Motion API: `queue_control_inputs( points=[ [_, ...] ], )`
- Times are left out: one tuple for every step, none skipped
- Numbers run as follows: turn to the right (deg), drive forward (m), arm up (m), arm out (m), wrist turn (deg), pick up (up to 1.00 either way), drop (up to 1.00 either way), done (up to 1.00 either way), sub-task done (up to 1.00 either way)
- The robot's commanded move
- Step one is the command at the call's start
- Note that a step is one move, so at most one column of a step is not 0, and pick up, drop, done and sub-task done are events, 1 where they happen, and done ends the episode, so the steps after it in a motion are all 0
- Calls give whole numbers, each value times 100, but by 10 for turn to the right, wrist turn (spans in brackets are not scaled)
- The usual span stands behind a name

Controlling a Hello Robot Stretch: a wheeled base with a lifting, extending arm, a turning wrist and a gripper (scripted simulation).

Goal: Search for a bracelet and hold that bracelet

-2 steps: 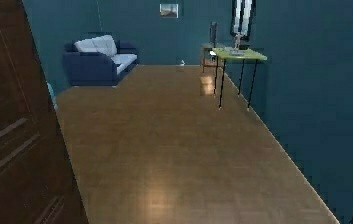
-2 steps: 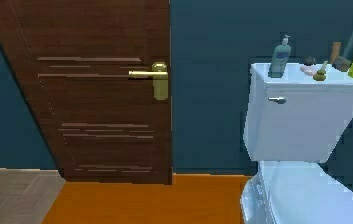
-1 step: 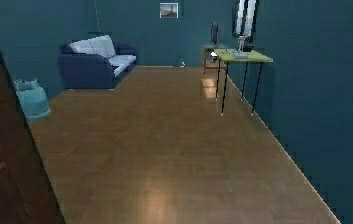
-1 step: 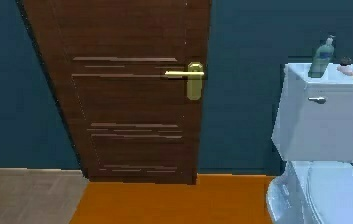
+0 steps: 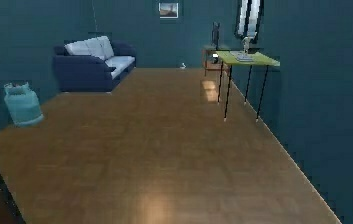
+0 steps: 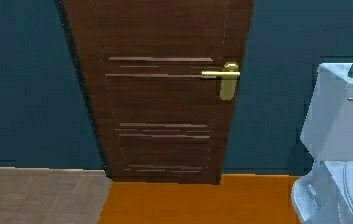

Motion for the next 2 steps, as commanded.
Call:
queue_control_inputs(
  points=[
    [90,0,0,0,0,0,0,0,0],
    [0,100,0,0,0,0,0,0,0]
  ],
)
